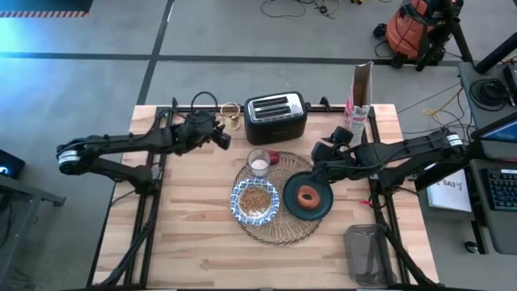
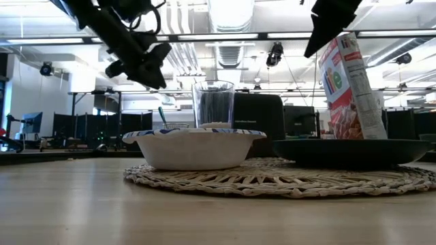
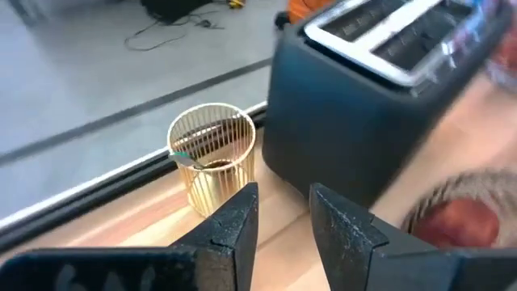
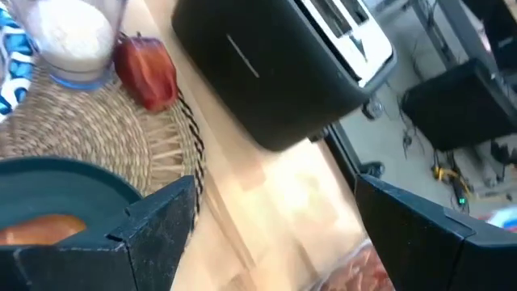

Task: Arrange a breakfast setting
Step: Put the blue spoon to the left of the brown place mat

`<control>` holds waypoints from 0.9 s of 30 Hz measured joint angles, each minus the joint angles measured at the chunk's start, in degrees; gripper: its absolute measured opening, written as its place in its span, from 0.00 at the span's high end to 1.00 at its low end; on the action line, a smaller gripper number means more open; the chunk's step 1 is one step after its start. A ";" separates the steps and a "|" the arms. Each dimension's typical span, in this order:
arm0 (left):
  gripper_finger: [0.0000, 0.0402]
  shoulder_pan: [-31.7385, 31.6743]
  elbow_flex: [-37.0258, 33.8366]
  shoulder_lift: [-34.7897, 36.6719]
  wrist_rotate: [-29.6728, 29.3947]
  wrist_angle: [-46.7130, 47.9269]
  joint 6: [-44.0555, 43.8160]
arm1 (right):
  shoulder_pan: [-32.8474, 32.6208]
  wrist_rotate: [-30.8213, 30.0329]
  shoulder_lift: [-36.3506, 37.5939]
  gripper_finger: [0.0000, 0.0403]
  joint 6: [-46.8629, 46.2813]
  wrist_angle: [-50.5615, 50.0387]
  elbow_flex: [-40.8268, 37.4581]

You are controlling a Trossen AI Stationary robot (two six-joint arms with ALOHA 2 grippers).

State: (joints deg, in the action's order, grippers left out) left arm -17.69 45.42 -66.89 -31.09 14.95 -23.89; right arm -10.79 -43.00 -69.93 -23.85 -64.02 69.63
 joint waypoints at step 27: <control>0.76 -29.46 6.50 -5.84 36.18 6.29 -8.21 | 2.58 9.09 5.49 0.19 -6.15 -15.75 -0.37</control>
State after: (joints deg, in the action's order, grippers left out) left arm -47.14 51.93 -72.73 5.09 21.24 -32.10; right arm -8.21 -33.92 -64.44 -30.00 -79.77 69.25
